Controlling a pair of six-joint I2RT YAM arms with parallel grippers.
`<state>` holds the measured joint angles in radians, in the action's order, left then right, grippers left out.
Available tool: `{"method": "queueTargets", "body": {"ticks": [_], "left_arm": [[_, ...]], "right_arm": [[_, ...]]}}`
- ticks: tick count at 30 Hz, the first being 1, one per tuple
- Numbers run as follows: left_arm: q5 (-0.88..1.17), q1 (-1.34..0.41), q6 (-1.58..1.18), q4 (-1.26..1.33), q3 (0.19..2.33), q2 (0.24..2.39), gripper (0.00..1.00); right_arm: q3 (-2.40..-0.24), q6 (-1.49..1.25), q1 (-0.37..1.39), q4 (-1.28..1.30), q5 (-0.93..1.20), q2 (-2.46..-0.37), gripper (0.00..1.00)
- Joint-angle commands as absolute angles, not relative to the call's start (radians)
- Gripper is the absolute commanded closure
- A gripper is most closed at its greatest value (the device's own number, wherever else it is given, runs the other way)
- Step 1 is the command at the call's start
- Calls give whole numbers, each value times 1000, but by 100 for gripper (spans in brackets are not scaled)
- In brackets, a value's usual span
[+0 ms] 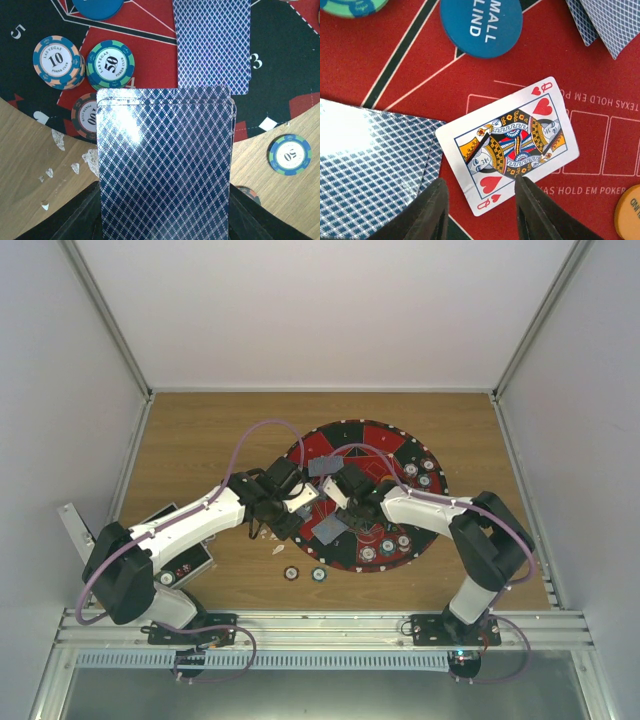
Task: Distribute texas hold em gaming equipment
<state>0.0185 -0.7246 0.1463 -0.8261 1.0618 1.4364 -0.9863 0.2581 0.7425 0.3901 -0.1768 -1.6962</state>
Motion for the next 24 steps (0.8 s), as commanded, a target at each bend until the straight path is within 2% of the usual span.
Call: {"method": "queueTargets", "body": {"ticks": [1, 5, 7, 15, 24], "left_arm": [[20, -723, 139, -793, 1055, 1409, 44], [20, -723, 137, -794, 1057, 1408, 44], [19, -723, 137, -795, 1057, 1408, 44], [15, -723, 137, -796, 1058, 1410, 44], [14, -723, 137, -798, 1057, 1411, 44]], "right_arm": [[-990, 222, 749, 421, -174, -1659, 58], [-1014, 167, 718, 430, -141, -1599, 40], [-1025, 112, 665, 434, -104, -1572, 35], [-1136, -156, 462, 556, 210, -1673, 32], [-1123, -328, 365, 481, 487, -1785, 30]]}}
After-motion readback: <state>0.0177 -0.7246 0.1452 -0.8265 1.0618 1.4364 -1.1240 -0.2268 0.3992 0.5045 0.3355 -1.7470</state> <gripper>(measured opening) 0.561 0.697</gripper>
